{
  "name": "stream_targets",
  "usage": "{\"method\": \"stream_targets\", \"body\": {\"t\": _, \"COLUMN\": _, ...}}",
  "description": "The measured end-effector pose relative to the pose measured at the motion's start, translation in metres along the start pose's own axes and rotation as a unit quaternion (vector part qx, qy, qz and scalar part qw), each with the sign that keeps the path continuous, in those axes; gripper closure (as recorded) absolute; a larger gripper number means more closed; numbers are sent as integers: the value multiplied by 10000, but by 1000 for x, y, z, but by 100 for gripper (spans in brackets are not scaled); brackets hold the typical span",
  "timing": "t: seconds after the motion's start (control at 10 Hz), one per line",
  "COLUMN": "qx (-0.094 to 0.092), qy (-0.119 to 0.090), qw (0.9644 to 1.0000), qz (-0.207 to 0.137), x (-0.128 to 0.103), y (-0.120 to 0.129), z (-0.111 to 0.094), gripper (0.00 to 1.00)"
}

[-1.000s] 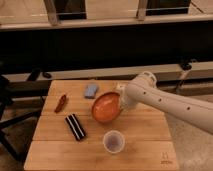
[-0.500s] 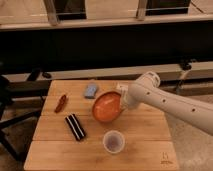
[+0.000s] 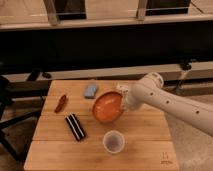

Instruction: Pick up the ceramic bowl

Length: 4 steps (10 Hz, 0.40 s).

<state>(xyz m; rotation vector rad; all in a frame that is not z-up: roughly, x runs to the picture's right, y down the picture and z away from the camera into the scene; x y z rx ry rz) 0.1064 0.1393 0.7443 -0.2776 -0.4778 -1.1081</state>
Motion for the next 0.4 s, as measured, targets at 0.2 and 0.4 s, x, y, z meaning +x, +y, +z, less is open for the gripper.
{"method": "stream_targets", "body": {"t": 0.2, "qx": 58, "qy": -1, "qw": 10000, "qz": -9, "x": -1, "y": 2, "z": -3, "gripper": 98}}
{"method": "stream_targets", "body": {"t": 0.4, "qx": 96, "qy": 0, "qw": 10000, "qz": -14, "x": -1, "y": 4, "z": -5, "gripper": 98}}
